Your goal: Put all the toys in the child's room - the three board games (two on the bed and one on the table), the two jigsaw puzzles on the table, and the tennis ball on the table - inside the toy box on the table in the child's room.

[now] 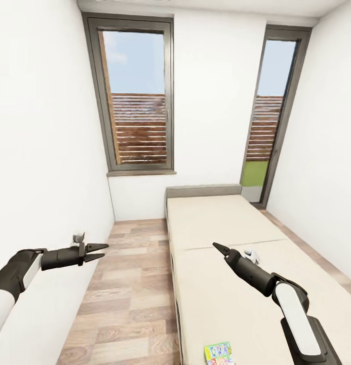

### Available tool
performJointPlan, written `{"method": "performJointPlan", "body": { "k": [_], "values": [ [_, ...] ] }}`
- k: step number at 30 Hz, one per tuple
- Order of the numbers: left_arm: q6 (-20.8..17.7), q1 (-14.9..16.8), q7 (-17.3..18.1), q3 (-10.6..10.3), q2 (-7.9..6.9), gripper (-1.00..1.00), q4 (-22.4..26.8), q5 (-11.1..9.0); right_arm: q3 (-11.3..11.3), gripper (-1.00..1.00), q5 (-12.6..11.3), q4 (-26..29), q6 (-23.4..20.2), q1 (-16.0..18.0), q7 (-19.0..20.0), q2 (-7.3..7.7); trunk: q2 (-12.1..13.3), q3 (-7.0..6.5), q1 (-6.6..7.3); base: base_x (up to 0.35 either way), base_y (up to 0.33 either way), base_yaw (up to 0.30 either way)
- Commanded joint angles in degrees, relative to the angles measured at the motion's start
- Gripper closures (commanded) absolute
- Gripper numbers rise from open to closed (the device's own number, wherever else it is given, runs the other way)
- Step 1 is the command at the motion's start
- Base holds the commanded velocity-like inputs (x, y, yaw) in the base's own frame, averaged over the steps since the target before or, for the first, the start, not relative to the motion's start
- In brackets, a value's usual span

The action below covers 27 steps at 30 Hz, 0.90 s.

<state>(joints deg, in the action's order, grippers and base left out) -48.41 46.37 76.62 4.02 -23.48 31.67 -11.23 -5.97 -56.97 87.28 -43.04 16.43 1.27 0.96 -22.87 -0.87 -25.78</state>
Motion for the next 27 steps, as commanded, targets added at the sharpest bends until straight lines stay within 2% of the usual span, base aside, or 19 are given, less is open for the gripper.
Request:
{"method": "performJointPlan", "body": {
  "k": [1, 15, 27],
  "values": [
    [-0.55, 0.03, 0.11, 0.02, 0.02, -1.0, -0.03, -0.07, -0.09, -1.0, 0.01, 0.01, -0.29, 0.01, 0.13, 0.01, -0.05, 0.03, -0.01, -0.155, -0.188, 0.288],
    [-0.55, 0.03, 0.11, 0.03, 0.02, -1.0, -0.03, -0.08, -0.09, -1.0, 0.01, 0.04, -0.29, 0.01, 0.13, 0.01, -0.05, 0.03, -0.01, -0.134, -0.196, 0.288],
    [-0.55, 0.03, 0.11, 0.08, 0.02, -1.0, -0.03, -0.09, -0.09, -1.0, 0.01, 0.04, -0.29, 0.01, 0.13, 0.01, -0.05, 0.03, -0.01, -0.023, -0.196, 0.288]
  ]
}}
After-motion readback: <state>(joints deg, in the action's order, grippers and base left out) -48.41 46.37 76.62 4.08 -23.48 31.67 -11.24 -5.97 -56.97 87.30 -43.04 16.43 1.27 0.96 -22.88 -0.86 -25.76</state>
